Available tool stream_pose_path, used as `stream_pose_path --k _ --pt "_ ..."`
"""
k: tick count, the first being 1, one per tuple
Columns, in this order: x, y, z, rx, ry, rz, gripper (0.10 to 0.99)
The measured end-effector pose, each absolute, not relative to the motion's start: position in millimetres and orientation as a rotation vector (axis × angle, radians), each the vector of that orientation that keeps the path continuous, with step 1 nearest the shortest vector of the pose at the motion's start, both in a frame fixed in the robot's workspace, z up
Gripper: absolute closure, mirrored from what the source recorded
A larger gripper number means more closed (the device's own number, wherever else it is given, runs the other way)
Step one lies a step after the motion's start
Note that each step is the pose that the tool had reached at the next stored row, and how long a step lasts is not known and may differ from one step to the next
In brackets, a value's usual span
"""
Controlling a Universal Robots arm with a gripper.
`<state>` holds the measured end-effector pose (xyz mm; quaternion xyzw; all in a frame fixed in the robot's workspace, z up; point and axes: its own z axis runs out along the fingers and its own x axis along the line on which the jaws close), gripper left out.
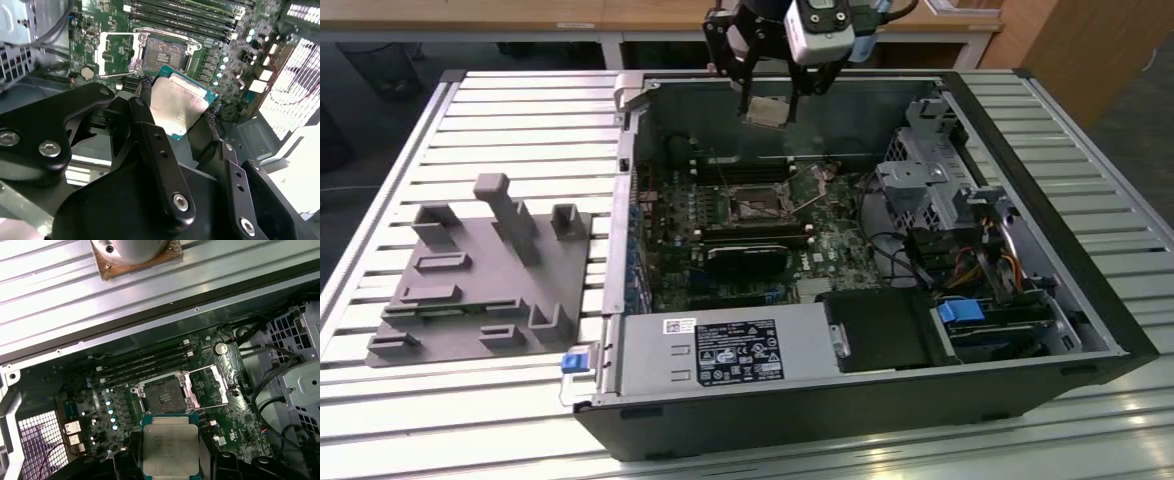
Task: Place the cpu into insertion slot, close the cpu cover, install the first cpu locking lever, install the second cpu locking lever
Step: 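Place the cpu into insertion slot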
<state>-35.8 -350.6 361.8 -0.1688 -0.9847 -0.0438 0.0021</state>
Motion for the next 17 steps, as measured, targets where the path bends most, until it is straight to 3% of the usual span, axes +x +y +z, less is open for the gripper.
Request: stream_pose_path --k 17 --pt "-35.8 -350.6 359.7 -0.913 -3.010 -0.137 0.549"
